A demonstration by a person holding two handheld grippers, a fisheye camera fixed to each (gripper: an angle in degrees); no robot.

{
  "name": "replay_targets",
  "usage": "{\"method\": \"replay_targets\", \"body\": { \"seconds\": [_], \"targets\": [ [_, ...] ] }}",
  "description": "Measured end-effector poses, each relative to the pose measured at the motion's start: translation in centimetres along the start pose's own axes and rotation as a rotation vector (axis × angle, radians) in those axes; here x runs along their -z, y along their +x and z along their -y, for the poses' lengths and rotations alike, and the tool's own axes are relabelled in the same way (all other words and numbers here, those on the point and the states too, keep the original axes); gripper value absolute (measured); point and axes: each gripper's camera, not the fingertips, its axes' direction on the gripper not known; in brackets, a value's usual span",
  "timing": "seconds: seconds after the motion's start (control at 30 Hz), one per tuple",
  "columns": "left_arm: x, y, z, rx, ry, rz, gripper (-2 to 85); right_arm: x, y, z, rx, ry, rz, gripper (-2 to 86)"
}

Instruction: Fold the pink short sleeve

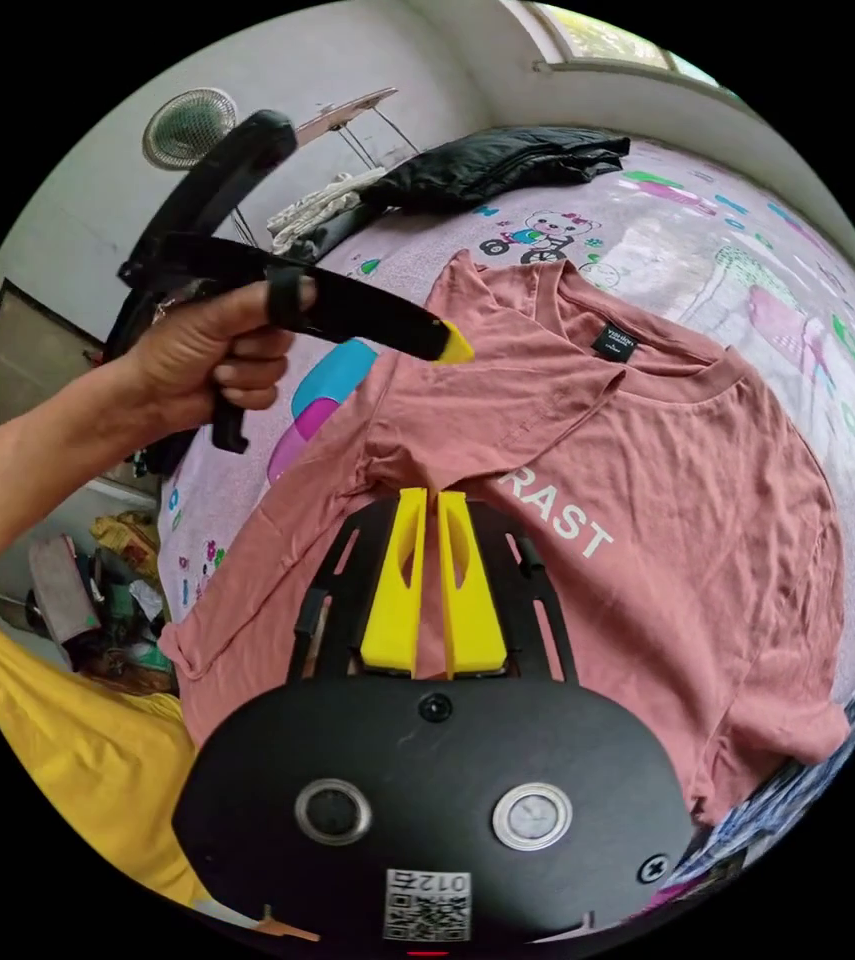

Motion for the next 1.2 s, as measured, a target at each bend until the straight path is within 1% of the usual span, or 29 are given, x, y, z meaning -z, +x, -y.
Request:
{"method": "replay_targets", "body": {
  "seconds": [0.1,0.17,0.2,0.23,0.27,0.33,0.37,0.43,0.47,0.53,0.57,0.6,0.67,0.73,0.8,0.87,0.97,1.0,1.1,1.2],
  "targets": [
    [-1.3,0.4,3.8,-0.031,-0.045,0.004,0.4,0.7,1.9,-0.2,-0.118,0.017,0.121,2.2],
    [-2.0,0.4,5.5,-0.031,-0.081,0.029,0.4,0.9,4.6,-0.8,-0.321,0.035,0.320,1.9],
    [-1.9,0.4,6.4,-0.049,-0.058,0.026,0.4,0.9,5.3,-1.1,-0.381,0.041,0.383,1.8],
    [-1.6,0.3,6.7,-0.038,-0.038,0.027,0.4,0.6,6.5,-1.9,-0.509,0.055,0.486,1.8],
    [-1.5,0.1,7.4,-0.032,-0.046,0.015,0.4,0.1,7.4,-2.8,-0.605,0.057,0.549,1.7],
    [-1.0,-0.3,8.1,-0.019,-0.037,-0.010,0.4,-0.8,8.3,-3.8,-0.707,0.031,0.543,1.6],
    [-0.7,-0.5,8.3,-0.020,-0.025,-0.024,0.4,-0.9,8.7,-4.1,-0.704,0.058,0.577,1.6],
    [-0.1,-1.1,8.6,-0.016,-0.018,-0.064,0.4,-0.9,8.9,-4.1,-0.700,0.054,0.588,1.8],
    [0.7,-1.6,8.8,-0.014,-0.019,-0.098,0.4,-0.5,8.8,-3.9,-0.683,0.034,0.559,1.8],
    [3.7,-2.3,8.5,-0.049,0.090,-0.141,0.4,1.0,8.5,-3.8,-0.618,0.027,0.486,1.9],
    [6.1,-3.1,8.0,-0.059,0.170,-0.136,0.4,2.2,8.2,-3.8,-0.573,0.032,0.390,1.9],
    [8.3,-4.3,7.6,-0.027,0.230,-0.084,0.4,2.9,8.0,-3.8,-0.553,0.036,0.329,1.9],
    [10.8,-6.3,7.4,0.033,0.279,0.007,0.4,5.1,6.9,-3.0,-0.464,0.089,0.097,1.6],
    [11.8,-8.0,8.0,0.066,0.258,0.015,0.3,5.6,5.7,-1.1,-0.360,0.122,0.033,1.3],
    [12.1,-8.7,9.3,0.047,0.235,-0.019,0.4,5.0,4.6,1.4,-0.267,0.132,0.029,0.9],
    [11.6,-8.3,10.6,0.017,0.192,0.011,0.5,3.1,3.5,4.8,-0.193,0.132,-0.012,0.5],
    [10.0,-7.8,12.6,0.008,0.086,0.106,0.5,0.1,3.7,8.0,-0.190,0.084,-0.111,0.2],
    [9.7,-7.8,13.0,0.011,0.075,0.117,0.5,-0.4,3.8,8.4,-0.201,0.075,-0.135,0.2],
    [9.2,-7.8,13.9,-0.001,0.063,0.072,0.5,-2.6,5.0,9.3,-0.264,-0.016,-0.228,0.2],
    [9.5,-7.8,14.1,-0.020,0.078,0.074,0.4,-1.1,4.9,8.6,-0.246,0.095,-0.150,0.5]
  ]
}}
